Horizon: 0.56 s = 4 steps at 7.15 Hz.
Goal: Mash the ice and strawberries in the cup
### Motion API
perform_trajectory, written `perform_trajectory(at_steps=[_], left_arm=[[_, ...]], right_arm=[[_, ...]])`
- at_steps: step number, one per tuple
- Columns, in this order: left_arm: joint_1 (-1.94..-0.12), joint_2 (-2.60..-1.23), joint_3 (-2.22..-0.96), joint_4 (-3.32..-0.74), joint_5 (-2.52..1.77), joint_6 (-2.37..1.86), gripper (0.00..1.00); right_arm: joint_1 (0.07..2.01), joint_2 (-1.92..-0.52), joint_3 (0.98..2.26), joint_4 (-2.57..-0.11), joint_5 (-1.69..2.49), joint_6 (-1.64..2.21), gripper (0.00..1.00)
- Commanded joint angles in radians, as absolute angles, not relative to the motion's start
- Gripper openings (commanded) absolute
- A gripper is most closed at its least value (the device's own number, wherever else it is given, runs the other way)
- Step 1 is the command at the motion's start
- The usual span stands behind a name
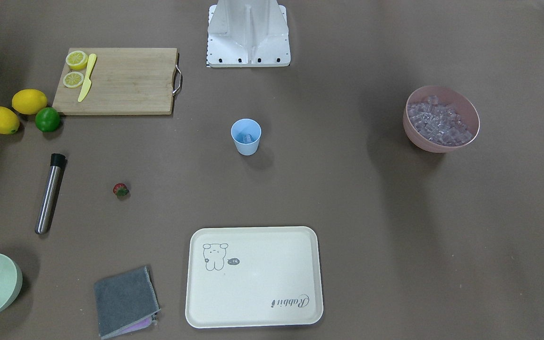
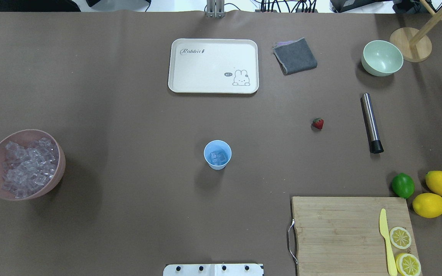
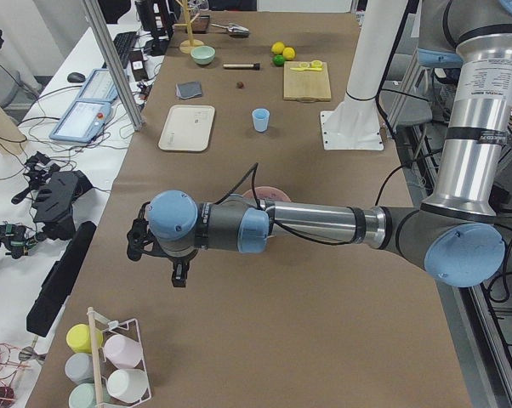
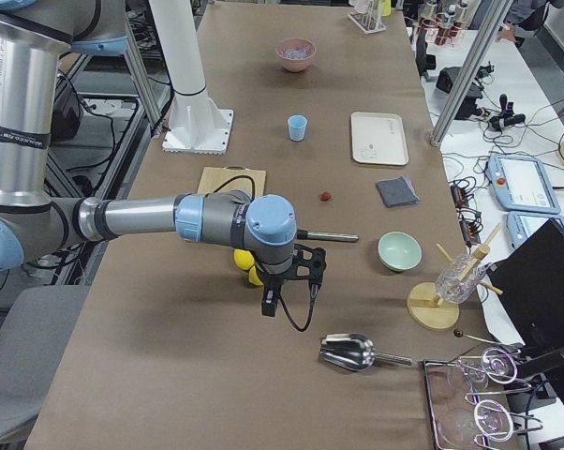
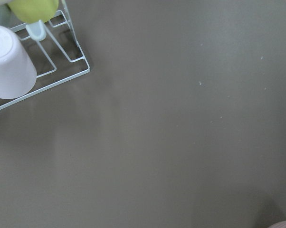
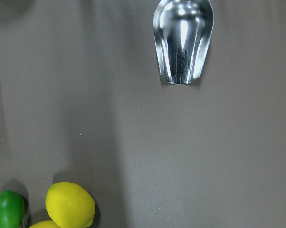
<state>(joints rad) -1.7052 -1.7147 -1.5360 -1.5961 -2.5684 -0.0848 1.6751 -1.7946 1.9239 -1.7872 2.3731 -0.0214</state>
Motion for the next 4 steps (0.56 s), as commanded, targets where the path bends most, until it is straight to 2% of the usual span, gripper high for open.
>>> perform_trajectory(at_steps=[1,4], left_arm=[[-1.701,-1.705,-1.568,-1.594,-2.568,-0.25,0.97],[-1.706,-1.686,-1.562,-1.614,-2.602,-0.302,0.97]], right_arm=[[1.675,-1.798,1.925,-1.787,2.373,-0.021,1.0],[1.675,-1.795,1.925,-1.787,2.373,-0.021,1.0]])
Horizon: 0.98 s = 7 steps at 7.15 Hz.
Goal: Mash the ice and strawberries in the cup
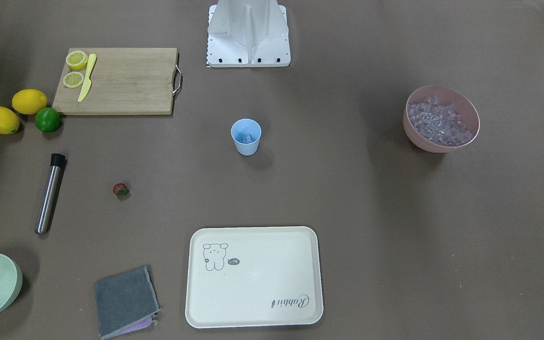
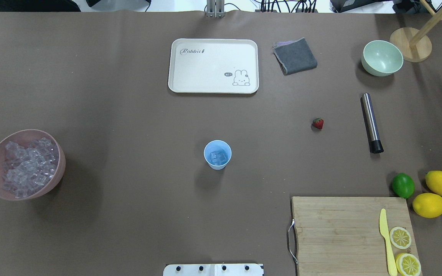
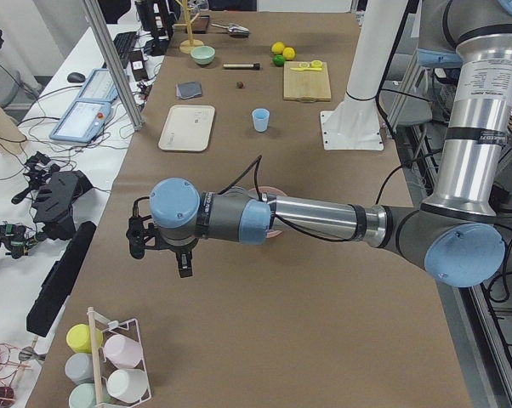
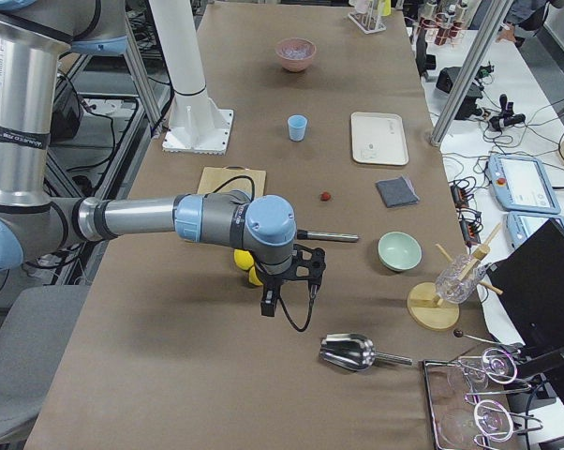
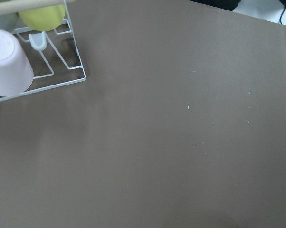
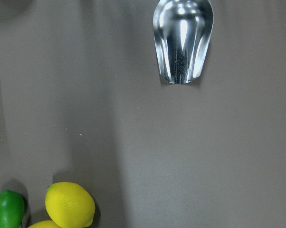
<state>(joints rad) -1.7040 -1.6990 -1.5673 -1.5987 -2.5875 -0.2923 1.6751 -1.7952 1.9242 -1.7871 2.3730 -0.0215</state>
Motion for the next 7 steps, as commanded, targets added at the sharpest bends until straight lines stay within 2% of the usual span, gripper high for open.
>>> perform_trajectory(at_steps=[1,4,7], left_arm=[[-1.706,-1.633,-1.592,-1.69,-2.602,-0.269,0.97],[-1.681,-1.609,-1.549,-1.733,-2.429,-0.168,0.98],[-1.565,-1.664,-1.447,-1.733,-2.378,-0.137,0.98]], right_arm=[[1.675,-1.795,1.925,-1.787,2.373,-0.021,1.0],[1.675,-1.795,1.925,-1.789,2.373,-0.021,1.0],[1.675,-1.792,1.925,-1.789,2.373,-0.02,1.0]])
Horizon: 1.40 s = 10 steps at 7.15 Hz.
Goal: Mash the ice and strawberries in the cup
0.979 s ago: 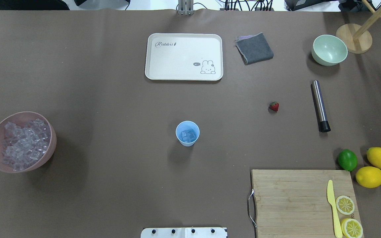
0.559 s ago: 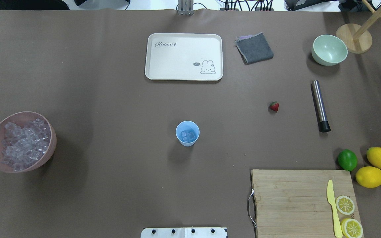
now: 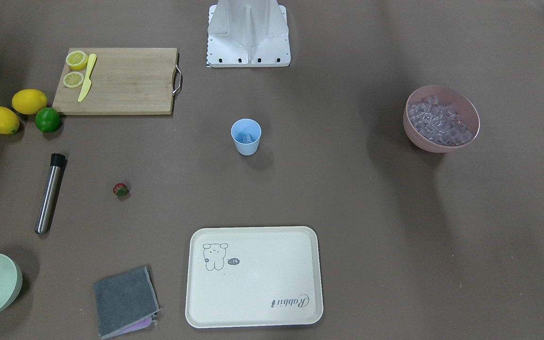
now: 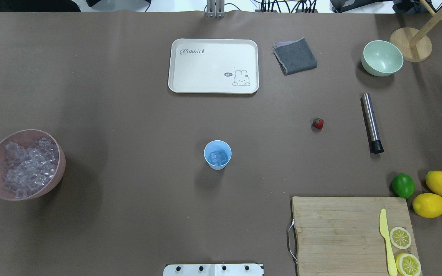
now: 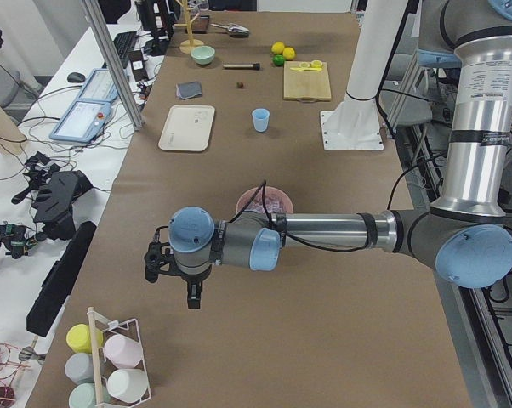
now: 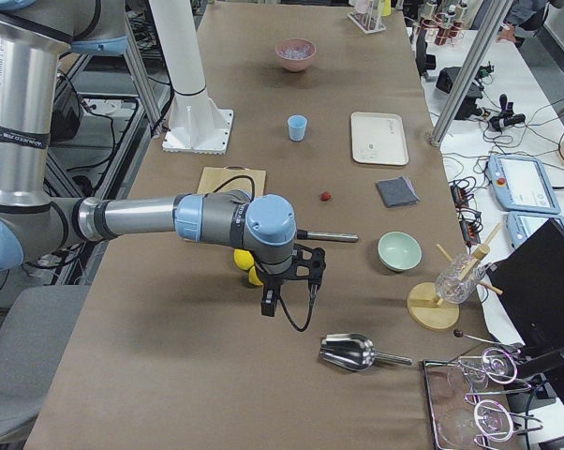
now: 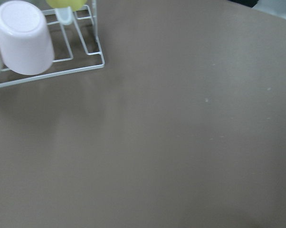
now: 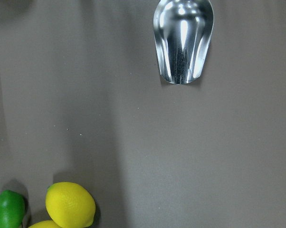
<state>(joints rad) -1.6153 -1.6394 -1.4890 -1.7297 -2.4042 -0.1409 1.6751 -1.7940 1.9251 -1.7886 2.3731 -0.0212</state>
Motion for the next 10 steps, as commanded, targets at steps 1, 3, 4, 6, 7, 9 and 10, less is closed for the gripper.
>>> perform_trajectory(at_steps=[1,3,4,6,7,9,10], left_arm=[[-1.565,-1.687,-1.431,-1.729,-2.381,-0.144,0.98],[-1.565,-1.7,-1.443,-1.724,-2.384,-0.143,0.98],[-1.565,-1.7,-1.443,-1.724,-2.384,-0.143,0.98],[-1.565,-1.7,-1.443,-1.723,-2.384,-0.143,0.98],[-1.566,-1.7,-1.445,-1.721,-2.385,-0.141,0.98],[-1.568,-1.7,-1.445,-1.721,-2.407,-0.143,0.98],[-1.569,-1.698,-1.447,-1.723,-2.416,-0.143,0.98]], right_arm=[[1.675,-1.79,1.925,-1.789,2.373,-0.02,1.0],[1.675,-1.789,1.925,-1.789,2.373,-0.02,1.0],[1.674,-1.786,1.921,-1.789,2.373,-0.02,1.0],[1.674,-1.789,1.925,-1.789,2.373,-0.02,1.0],[1.674,-1.787,1.927,-1.789,2.373,-0.02,1.0],[1.674,-1.787,1.965,-1.787,2.394,-0.018,1.0],[1.663,-1.776,1.97,-1.786,2.41,-0.017,1.0]])
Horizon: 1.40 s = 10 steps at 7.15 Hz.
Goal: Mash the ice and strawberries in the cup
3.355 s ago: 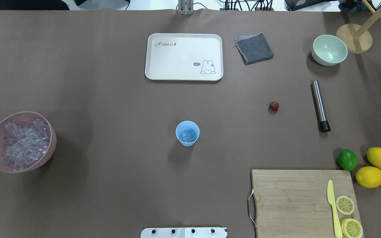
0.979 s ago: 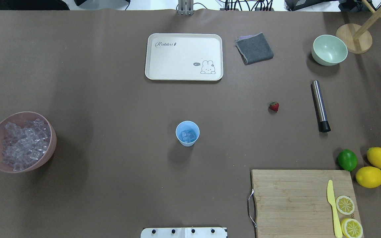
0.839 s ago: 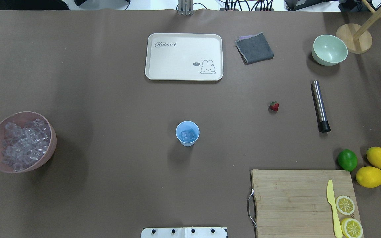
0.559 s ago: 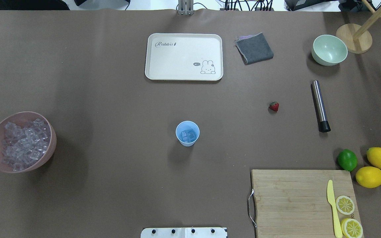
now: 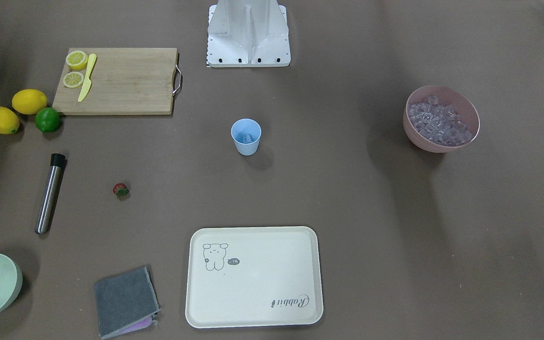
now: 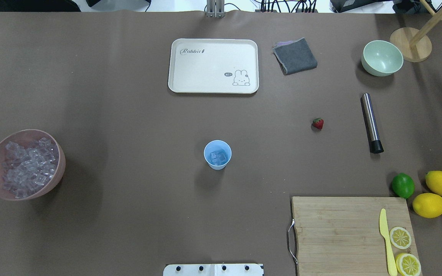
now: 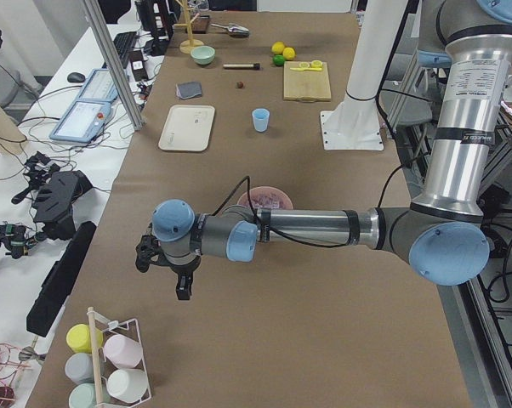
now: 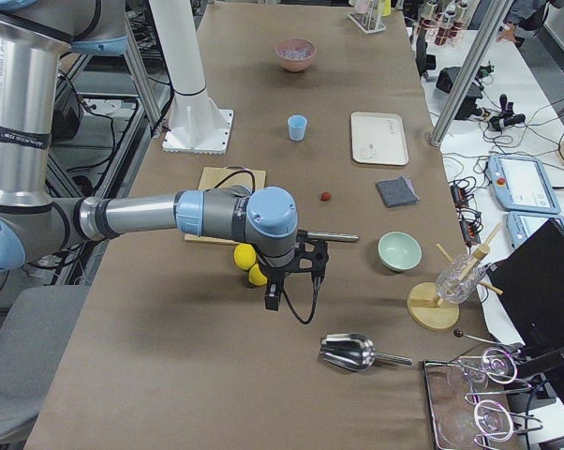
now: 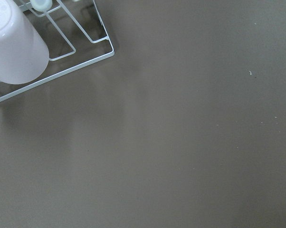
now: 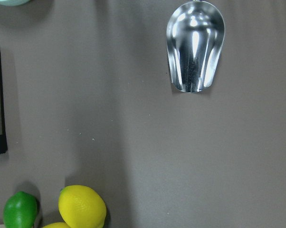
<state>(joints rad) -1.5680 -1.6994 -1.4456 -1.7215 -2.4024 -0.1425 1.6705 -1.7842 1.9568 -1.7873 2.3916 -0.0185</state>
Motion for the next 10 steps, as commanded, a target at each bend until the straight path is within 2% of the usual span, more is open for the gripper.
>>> perform_trajectory(at_steps=[1,5,7,10], left_arm=[[-1.572,-1.697,-1.454,-1.721,-2.416,-0.141,0.98],[-1.577,-1.684,-1.468,-1.723,-2.428,-0.137,0.98],[-1.577,-1.687,-1.468,-1.723,-2.43,-0.137,0.98],[-1.577,-1.687,-1.47,-1.721,-2.43,-0.135,0.98]], right_arm=[[1.66,-1.769,1.971,-1.786,2.407,-0.009,1.0],[1.513,-1.587,1.944,-1.787,2.408,0.165,1.0],[1.366,-1.481,1.937,-1.772,2.382,0.409,1.0],[1.173,-1.412,1.931,-1.712,2.259,0.611,1.0]])
